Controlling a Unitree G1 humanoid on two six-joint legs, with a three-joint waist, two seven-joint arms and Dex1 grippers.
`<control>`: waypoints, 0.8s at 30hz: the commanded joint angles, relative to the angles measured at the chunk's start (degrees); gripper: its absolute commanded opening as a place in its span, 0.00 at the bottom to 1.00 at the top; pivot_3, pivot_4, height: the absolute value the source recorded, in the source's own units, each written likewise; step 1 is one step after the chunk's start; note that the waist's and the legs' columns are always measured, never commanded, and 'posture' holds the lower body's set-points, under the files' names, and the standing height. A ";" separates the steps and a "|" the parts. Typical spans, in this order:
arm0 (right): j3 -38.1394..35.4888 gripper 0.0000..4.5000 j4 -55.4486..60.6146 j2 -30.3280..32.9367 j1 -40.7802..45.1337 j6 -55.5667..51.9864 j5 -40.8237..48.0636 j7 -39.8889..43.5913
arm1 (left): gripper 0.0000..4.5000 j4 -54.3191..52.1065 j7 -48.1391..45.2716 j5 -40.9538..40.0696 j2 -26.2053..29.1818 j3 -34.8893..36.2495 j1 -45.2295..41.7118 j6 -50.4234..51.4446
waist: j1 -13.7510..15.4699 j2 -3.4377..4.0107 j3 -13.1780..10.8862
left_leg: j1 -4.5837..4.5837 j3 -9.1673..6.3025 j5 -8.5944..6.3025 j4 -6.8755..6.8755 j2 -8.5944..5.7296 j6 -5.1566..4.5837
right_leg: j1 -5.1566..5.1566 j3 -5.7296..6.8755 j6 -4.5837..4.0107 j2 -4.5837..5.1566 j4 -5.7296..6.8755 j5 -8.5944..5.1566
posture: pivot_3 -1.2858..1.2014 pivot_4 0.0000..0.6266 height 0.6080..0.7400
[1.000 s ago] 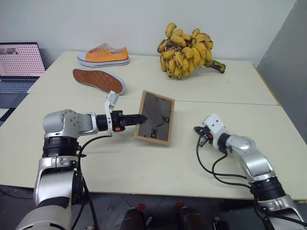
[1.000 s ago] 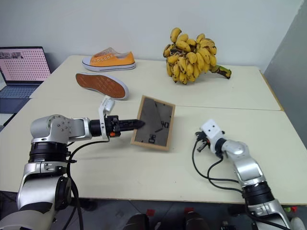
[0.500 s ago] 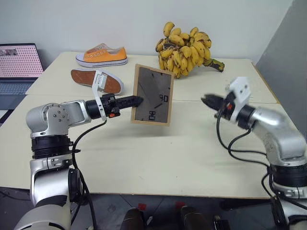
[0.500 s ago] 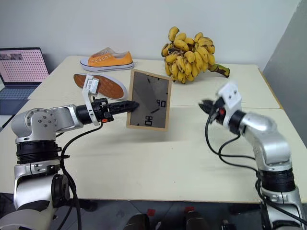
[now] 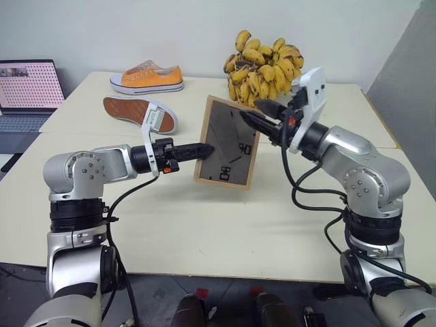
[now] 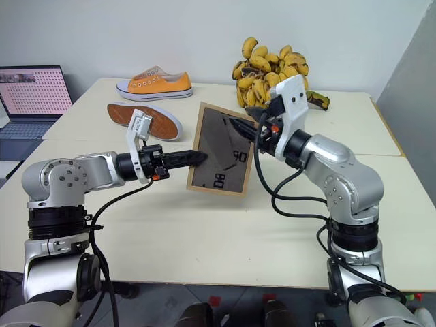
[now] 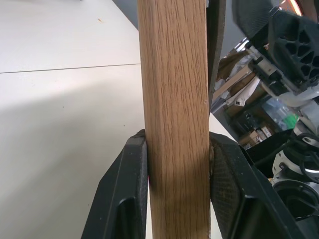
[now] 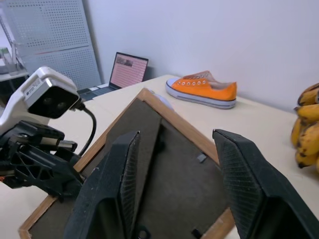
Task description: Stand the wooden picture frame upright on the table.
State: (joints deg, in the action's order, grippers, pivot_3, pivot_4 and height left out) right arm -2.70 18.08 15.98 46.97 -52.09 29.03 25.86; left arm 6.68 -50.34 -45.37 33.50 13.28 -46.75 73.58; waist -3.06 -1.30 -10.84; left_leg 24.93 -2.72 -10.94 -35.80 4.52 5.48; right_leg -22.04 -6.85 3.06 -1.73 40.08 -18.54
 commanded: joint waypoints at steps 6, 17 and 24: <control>2.10 0.54 -1.33 -3.56 0.07 1.95 0.08 -1.90 | 0.30 -0.03 -1.67 -1.16 -0.04 -1.06 -3.82 -2.82 | -0.07 0.00 0.00 | 0.00 0.01 0.00 0.02 0.01 0.00 | -0.02 0.00 0.00 0.00 0.00 0.00 | 0.52 0.24 1.00; 2.81 0.54 0.05 -5.41 -0.82 1.35 0.44 -3.93 | 0.30 7.16 -3.61 2.07 0.36 -4.28 -6.54 -7.91 | -0.05 0.01 0.00 | 0.02 0.04 0.00 0.04 0.00 0.00 | -0.07 -0.02 0.00 0.00 0.00 0.00 | 0.52 0.24 1.00; 1.67 0.54 2.15 -3.35 -3.45 0.57 0.27 -4.73 | 0.30 14.86 -5.45 5.79 0.73 -5.84 -8.87 -12.31 | -0.01 0.01 0.00 | 0.07 0.05 0.00 0.05 0.00 0.00 | -0.11 -0.01 0.00 0.00 -0.01 0.00 | 0.52 0.24 1.00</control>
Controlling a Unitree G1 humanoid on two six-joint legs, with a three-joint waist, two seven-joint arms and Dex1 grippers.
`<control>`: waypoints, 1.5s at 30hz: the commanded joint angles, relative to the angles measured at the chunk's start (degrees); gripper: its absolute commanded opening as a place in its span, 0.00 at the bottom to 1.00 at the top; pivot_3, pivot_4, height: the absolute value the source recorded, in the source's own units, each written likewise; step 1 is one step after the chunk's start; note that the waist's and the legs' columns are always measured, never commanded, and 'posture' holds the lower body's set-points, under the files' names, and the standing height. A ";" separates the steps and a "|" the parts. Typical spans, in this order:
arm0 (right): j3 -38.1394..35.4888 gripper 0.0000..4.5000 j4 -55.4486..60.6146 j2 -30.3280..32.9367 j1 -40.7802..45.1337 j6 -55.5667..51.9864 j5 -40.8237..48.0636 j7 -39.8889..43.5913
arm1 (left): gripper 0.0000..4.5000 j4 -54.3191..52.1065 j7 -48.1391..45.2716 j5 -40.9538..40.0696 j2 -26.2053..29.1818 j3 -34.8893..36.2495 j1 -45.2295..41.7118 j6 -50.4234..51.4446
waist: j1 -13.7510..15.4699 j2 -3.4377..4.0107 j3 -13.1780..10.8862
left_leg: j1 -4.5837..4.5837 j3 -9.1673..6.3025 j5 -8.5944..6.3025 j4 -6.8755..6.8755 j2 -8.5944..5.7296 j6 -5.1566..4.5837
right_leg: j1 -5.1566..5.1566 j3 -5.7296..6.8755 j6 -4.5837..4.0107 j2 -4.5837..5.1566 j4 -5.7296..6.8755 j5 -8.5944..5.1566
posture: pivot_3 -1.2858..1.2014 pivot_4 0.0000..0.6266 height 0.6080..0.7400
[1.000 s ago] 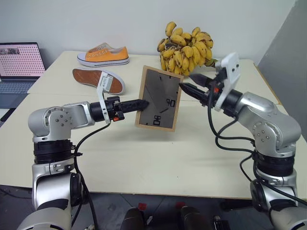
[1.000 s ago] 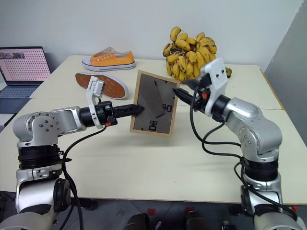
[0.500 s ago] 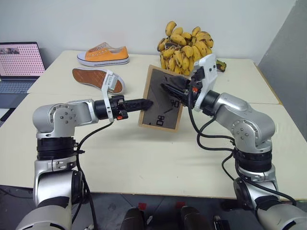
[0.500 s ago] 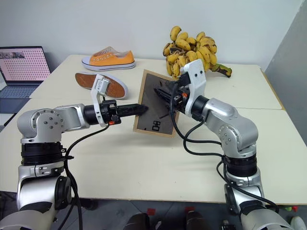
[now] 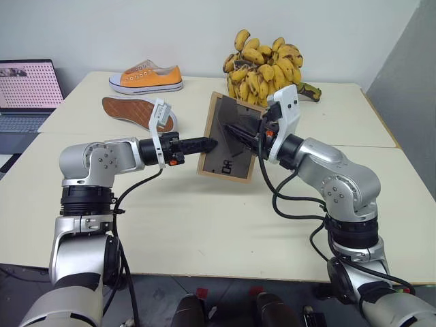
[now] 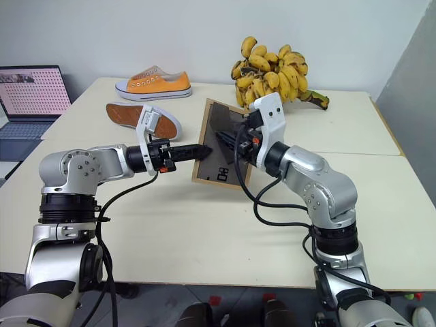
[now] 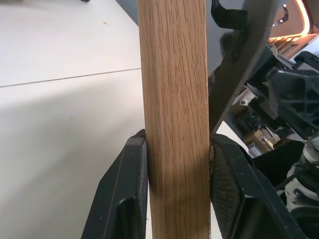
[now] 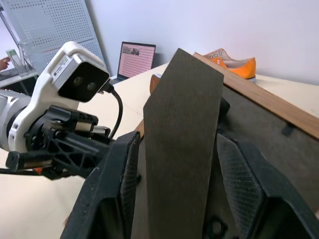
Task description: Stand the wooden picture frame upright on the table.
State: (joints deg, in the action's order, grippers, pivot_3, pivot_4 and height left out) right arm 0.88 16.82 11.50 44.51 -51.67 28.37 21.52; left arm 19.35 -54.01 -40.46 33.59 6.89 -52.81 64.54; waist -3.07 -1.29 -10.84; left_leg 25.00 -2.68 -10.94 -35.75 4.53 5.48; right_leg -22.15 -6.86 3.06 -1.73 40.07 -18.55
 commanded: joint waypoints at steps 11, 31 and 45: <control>-0.80 0.54 0.77 2.56 -1.23 2.79 -0.92 0.37 | 0.30 1.16 -3.76 0.67 -0.37 0.18 -4.59 -2.27 | -0.10 0.00 0.00 | 0.10 0.02 0.00 0.02 0.00 0.00 | -0.10 -0.02 -0.02 0.00 0.00 -0.01 | 0.52 0.24 1.00; -1.51 0.54 4.85 0.77 1.04 0.03 1.90 -1.42 | 0.30 8.76 -3.08 4.46 -1.17 0.69 -6.05 -6.28 | -0.13 0.02 -0.01 | 0.10 0.01 0.00 0.01 0.00 0.00 | -0.11 0.00 -0.02 0.00 0.02 -0.01 | 0.52 0.24 1.00; -0.04 0.54 4.47 6.15 -2.03 2.16 -1.34 -0.51 | 0.30 13.34 -4.85 6.31 -2.27 0.06 -9.87 -8.52 | -0.08 0.02 -0.01 | 0.15 0.00 0.00 0.01 0.00 0.00 | -0.13 0.01 -0.02 0.00 -0.01 -0.01 | 0.52 0.24 1.00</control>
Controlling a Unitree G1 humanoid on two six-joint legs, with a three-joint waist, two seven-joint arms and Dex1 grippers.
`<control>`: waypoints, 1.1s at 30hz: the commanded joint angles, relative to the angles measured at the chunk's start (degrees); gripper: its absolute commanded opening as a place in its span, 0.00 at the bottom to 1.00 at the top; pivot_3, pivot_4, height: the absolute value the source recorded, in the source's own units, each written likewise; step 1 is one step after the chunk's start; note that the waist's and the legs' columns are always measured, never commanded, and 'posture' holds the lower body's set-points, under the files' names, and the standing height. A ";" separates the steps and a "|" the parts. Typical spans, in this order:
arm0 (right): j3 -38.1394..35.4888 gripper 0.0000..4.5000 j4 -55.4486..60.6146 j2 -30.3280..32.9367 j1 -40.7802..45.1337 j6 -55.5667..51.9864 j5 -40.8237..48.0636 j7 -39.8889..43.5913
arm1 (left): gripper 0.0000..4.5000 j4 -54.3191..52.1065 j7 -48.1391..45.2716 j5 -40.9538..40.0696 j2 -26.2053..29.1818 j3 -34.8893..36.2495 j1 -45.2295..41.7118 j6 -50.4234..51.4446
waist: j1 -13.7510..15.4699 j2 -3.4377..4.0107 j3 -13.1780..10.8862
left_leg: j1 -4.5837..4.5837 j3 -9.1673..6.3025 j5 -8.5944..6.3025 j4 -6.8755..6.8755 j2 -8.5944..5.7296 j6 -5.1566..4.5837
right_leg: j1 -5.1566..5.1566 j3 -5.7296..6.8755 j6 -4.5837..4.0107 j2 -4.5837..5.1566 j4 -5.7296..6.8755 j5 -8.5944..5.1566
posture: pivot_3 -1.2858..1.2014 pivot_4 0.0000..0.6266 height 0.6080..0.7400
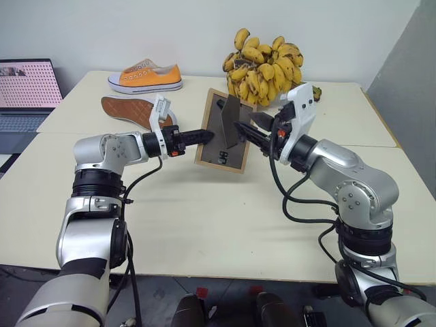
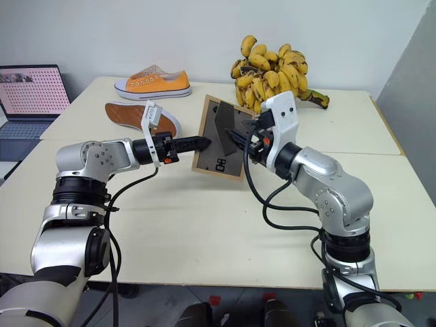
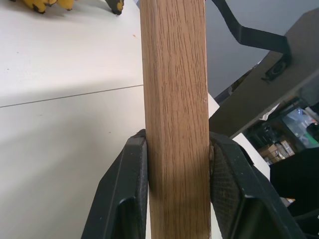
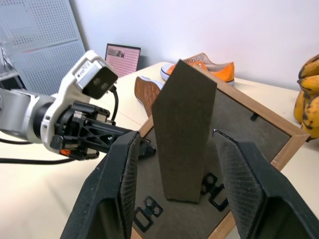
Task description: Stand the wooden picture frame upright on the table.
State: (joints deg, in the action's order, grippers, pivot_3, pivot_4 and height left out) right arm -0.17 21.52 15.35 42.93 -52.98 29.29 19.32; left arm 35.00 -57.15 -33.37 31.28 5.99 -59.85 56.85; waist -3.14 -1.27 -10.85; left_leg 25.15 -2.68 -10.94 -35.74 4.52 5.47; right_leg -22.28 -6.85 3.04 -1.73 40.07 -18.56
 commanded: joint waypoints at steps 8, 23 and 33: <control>3.51 0.81 0.64 20.65 -6.86 14.72 -11.08 12.54 | 0.30 -5.97 -3.27 -0.97 3.03 -0.23 -1.98 3.41 | 0.23 0.00 -0.01 | 0.08 0.00 0.00 0.00 -0.02 0.00 | -0.02 -0.01 0.01 0.00 -0.08 0.00 | 0.52 0.24 1.00; 20.88 0.97 -35.62 37.89 -5.83 98.22 -82.79 -28.47 | 0.30 -24.46 5.17 -14.82 7.29 5.92 5.03 35.59 | -0.33 0.00 -0.03 | -0.04 0.05 0.00 -0.07 -0.04 0.00 | -0.06 -0.11 0.14 0.00 0.02 -0.10 | 0.52 0.24 1.00; 25.43 0.97 -46.09 31.95 5.06 97.74 -96.14 -49.80 | 0.30 -24.55 16.54 -24.83 6.84 9.24 5.78 35.65 | -0.27 -0.03 -0.04 | -0.30 0.12 0.09 -0.22 -0.11 0.16 | -0.01 -0.25 -0.18 0.06 0.69 -0.10 | 0.52 0.24 1.00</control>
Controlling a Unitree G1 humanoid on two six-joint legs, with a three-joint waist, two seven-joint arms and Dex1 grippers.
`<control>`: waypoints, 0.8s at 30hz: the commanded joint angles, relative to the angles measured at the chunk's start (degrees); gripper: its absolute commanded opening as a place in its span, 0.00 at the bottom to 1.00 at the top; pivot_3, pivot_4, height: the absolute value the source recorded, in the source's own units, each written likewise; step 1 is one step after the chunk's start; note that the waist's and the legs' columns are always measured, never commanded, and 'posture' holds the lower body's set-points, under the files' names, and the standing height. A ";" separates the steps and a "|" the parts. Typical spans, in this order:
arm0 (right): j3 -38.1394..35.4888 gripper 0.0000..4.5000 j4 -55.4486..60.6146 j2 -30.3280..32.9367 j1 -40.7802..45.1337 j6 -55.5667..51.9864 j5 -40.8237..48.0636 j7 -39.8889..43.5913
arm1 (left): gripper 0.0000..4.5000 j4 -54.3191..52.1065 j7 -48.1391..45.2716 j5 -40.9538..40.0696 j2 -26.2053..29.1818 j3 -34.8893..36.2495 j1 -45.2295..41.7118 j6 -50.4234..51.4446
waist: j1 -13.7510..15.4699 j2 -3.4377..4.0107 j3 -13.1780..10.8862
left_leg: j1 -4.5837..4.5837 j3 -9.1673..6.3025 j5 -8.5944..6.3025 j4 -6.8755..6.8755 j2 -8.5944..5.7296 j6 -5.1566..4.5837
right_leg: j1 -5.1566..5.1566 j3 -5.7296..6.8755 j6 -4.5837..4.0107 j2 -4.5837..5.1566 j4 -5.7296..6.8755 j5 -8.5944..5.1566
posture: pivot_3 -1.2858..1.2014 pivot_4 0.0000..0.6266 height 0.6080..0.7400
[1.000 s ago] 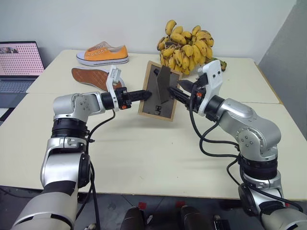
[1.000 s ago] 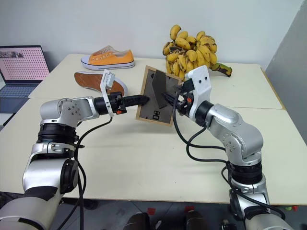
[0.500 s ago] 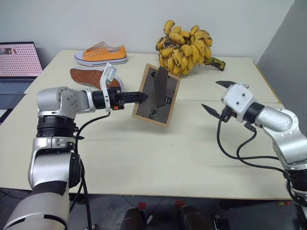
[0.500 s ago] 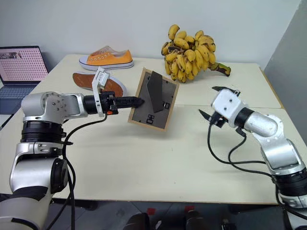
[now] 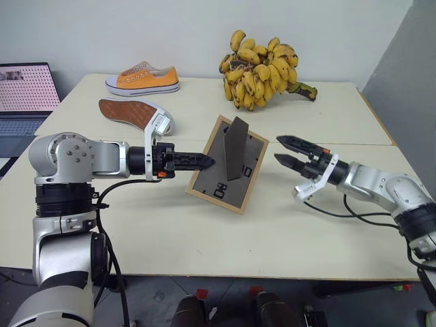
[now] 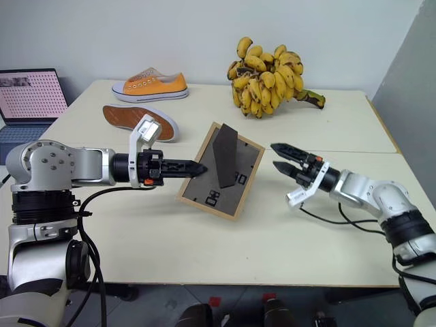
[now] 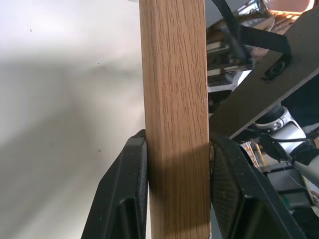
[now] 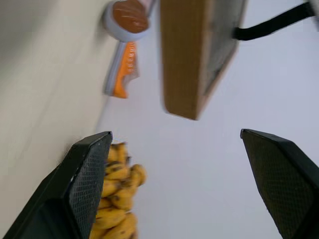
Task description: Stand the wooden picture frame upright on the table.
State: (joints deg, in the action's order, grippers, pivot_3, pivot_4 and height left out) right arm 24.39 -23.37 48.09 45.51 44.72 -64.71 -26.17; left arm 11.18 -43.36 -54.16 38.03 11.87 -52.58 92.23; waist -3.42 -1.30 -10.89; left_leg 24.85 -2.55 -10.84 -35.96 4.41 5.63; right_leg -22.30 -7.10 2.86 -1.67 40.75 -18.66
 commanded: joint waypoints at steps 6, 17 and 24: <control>1.92 0.97 -1.61 -2.45 4.26 0.38 -2.33 -6.56 | 0.30 -0.27 7.50 -7.31 -0.54 5.31 -1.72 0.27 | 0.04 0.00 0.00 | -0.01 -0.03 0.00 0.01 -0.04 0.01 | 0.00 0.03 -0.06 0.04 0.10 -0.04 | 0.52 0.24 1.00; 3.61 0.97 -3.56 -6.09 5.64 0.38 -2.39 -7.05 | 0.30 0.88 11.95 -11.64 -0.37 5.99 -3.66 0.27 | 0.04 0.00 0.00 | -0.01 -0.07 0.03 -0.01 -0.12 0.05 | 0.02 0.06 -0.06 0.11 0.15 -0.04 | 0.52 0.24 1.00; 3.82 0.97 -5.26 -6.40 7.54 0.91 -2.33 -7.30 | 0.30 0.07 13.77 -15.03 -0.22 5.02 -2.52 0.27 | 0.04 0.00 0.00 | -0.01 -0.13 0.11 -0.01 -0.20 0.19 | 0.04 0.11 -0.06 0.19 0.17 -0.04 | 0.52 0.24 1.00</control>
State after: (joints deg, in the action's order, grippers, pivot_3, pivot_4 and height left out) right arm 28.44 -28.73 41.54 51.16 45.55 -67.97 -32.58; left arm 12.67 -29.43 -66.32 36.96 15.69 -54.04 92.23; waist -3.38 -1.30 -10.89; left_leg 24.84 -2.70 -10.73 -35.97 4.19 5.81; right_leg -22.26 -6.99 2.80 -1.45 40.92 -18.70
